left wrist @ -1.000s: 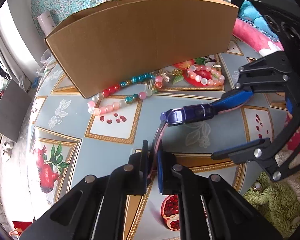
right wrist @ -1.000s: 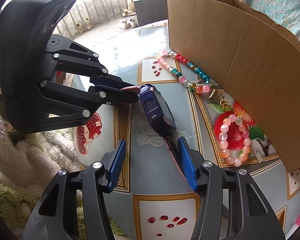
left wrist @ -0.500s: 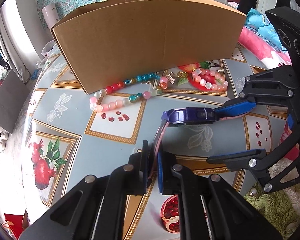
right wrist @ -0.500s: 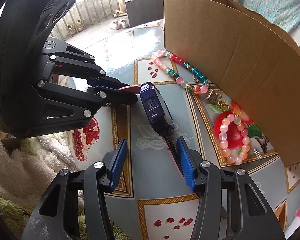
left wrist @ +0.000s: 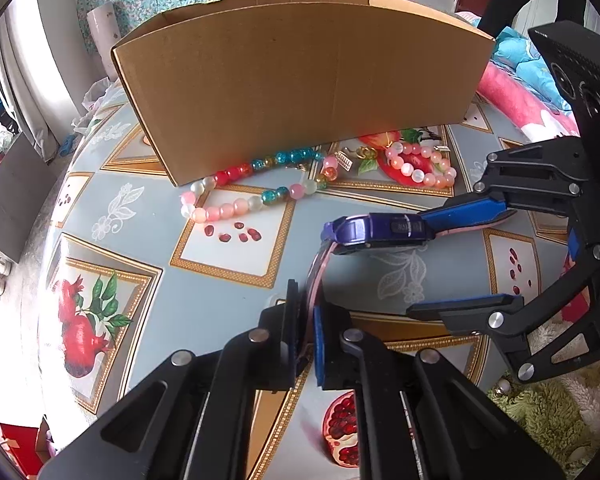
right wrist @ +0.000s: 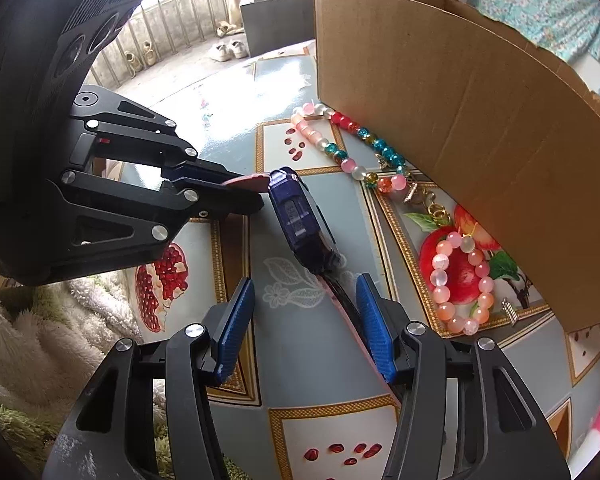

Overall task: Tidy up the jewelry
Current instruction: 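Lift the black watch off the table with the right gripper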

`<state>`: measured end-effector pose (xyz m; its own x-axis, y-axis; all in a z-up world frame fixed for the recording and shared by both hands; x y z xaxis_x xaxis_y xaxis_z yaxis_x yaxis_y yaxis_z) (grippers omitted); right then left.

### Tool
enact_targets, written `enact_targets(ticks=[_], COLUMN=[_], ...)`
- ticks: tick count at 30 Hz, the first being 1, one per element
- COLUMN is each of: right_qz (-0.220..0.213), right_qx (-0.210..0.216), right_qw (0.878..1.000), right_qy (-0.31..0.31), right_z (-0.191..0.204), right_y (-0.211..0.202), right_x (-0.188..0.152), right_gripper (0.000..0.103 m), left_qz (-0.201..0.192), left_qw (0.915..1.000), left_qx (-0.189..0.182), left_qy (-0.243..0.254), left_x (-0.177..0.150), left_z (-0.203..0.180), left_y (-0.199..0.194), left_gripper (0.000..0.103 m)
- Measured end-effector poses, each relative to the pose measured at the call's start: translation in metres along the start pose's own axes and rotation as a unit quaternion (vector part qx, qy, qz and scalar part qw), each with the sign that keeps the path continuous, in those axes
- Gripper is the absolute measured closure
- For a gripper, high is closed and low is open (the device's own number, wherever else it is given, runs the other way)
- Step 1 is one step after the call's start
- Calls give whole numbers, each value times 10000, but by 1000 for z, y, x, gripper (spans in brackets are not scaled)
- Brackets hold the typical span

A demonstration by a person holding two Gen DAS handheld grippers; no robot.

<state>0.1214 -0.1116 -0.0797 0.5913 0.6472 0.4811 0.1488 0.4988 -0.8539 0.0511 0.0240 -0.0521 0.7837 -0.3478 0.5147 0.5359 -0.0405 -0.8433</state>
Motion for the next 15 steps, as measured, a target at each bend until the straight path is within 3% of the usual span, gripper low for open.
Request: enact_targets(ticks=[9, 15], right_qz=[-176, -114], right_qx=[310, 299], right_qw=[9978, 9987], right_qy=[550, 384], right_z=[-21, -22], right_y=[-13, -13], right_x=[-13, -11], right_gripper=[52, 52], left_qz=[-56, -30], left_qw=[9998, 9995], left_qx=[-130, -231], left_qy=[-155, -233], left_x=[0, 4], left_z=[8, 12], left_y=[1, 4], left_gripper=[97, 99])
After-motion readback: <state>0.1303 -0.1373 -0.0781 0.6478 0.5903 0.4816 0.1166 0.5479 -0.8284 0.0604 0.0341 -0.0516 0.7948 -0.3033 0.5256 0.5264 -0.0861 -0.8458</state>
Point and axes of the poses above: each gripper's, at about its wrist camera, not at the fingertips, and y roughly the way its jaws point, z to its left, x to its top, the point moved 1 cm from there along y, roughly the way its jaws point, and after that the axes turned 10 degrees about x, right-handed, at the moved point
